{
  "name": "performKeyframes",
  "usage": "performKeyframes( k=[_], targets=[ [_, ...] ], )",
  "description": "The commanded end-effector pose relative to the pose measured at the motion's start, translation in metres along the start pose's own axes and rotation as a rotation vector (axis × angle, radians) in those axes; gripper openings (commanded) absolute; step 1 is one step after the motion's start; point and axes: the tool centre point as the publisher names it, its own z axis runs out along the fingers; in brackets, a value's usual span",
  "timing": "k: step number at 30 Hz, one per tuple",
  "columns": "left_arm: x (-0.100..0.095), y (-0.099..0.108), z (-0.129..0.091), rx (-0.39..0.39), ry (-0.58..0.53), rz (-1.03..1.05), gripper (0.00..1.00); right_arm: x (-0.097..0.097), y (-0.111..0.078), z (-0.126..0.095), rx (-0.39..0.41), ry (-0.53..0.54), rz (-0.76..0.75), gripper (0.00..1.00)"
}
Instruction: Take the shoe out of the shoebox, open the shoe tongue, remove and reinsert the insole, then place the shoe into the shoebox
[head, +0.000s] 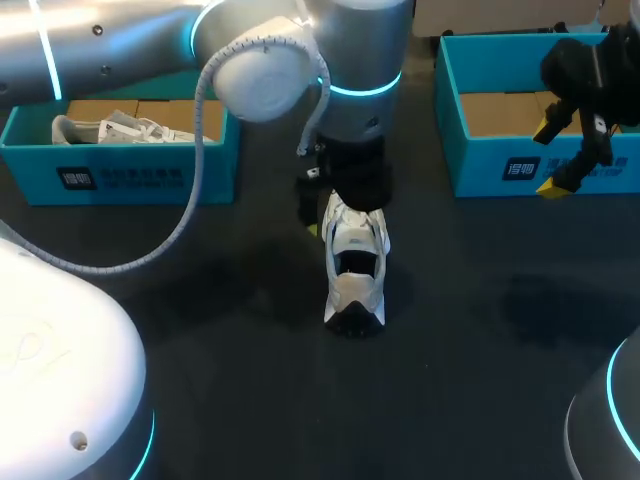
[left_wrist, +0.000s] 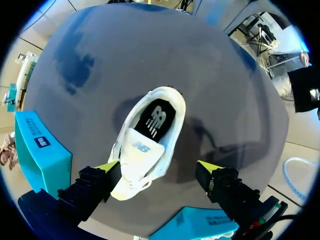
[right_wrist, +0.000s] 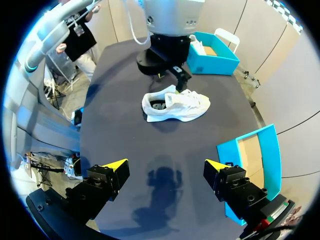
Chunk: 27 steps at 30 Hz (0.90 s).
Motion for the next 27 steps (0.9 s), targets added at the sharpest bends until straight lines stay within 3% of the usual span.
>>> performKeyframes(
  k=[1, 8, 10, 15, 27],
  targets=[
    [0.005, 0.0, -0.001, -0.003, -0.007, 0.0, 1.0, -0.001, 0.001, 0.001, 0.003, 0.002, 0.001, 1.0],
    [0.005, 0.0, -0.001, -0.003, -0.007, 0.0, 1.0, -0.001, 0.001, 0.001, 0.003, 0.002, 0.001, 1.0],
    [0.008, 0.001, -0.007, 0.079, -0.008, -0.062, 1.0, -0.001, 0.001, 0.001, 0.003, 0.002, 0.001, 1.0],
    [0.012, -0.002, -0.015, 0.116, -0.023, -0.322, 1.0, -0.001, 0.001, 0.001, 0.003, 0.002, 0.001, 1.0],
    [0.03, -0.019, -0.014, 0.047, -0.047, -0.694, 1.0, -0.001, 0.001, 0.001, 0.003, 0.002, 0.001, 1.0]
  ],
)
